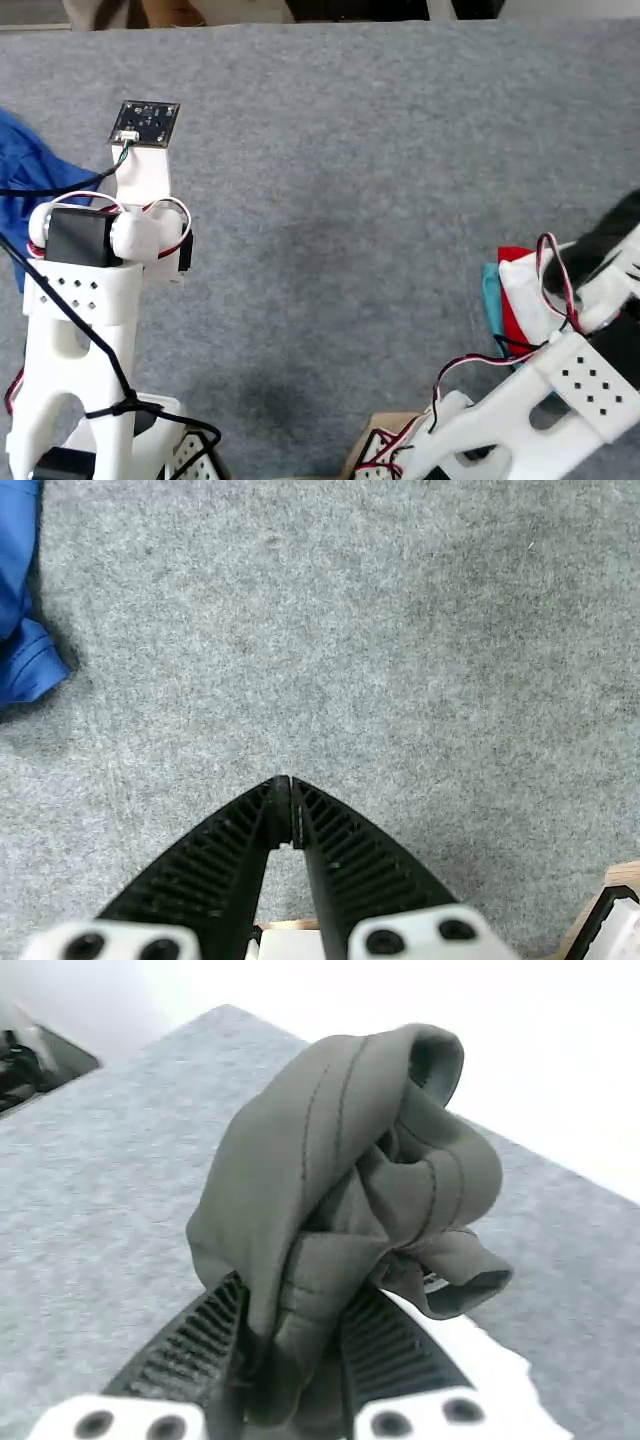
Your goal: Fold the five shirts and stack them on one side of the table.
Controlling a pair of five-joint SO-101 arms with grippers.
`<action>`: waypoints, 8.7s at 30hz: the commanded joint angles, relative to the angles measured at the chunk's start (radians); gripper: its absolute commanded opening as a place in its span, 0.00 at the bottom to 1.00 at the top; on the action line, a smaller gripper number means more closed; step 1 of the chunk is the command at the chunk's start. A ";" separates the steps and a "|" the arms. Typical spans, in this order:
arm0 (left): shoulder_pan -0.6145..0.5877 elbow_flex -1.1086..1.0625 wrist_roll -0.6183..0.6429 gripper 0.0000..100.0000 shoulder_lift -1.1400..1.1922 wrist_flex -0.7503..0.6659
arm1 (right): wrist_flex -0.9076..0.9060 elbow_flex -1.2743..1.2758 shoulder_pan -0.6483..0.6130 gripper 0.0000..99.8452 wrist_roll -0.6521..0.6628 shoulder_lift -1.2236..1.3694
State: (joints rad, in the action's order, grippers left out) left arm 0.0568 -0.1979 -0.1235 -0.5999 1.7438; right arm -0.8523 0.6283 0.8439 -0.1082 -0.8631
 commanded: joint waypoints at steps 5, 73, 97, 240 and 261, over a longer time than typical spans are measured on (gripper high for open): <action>-0.008 0.009 -0.009 0.02 -0.024 -0.008 | -0.018 0.027 0.087 0.01 0.083 -0.050; -0.842 0.801 -0.017 0.26 1.250 -0.494 | -0.818 -0.951 -1.041 0.15 -0.304 0.868; -0.308 1.593 0.226 0.02 1.116 0.018 | -0.927 -1.179 -1.035 0.15 -0.307 0.957; -0.632 1.804 0.261 0.02 1.529 0.015 | -0.934 -2.026 -1.326 0.00 -0.261 1.722; -0.690 1.435 0.206 0.02 0.283 0.017 | -0.933 -2.000 -1.015 0.01 0.057 0.914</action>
State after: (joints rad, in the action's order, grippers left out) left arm -0.6122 1.4085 0.1128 -0.1565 1.7499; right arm -1.7699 -1.3587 -0.2700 -0.1143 0.1511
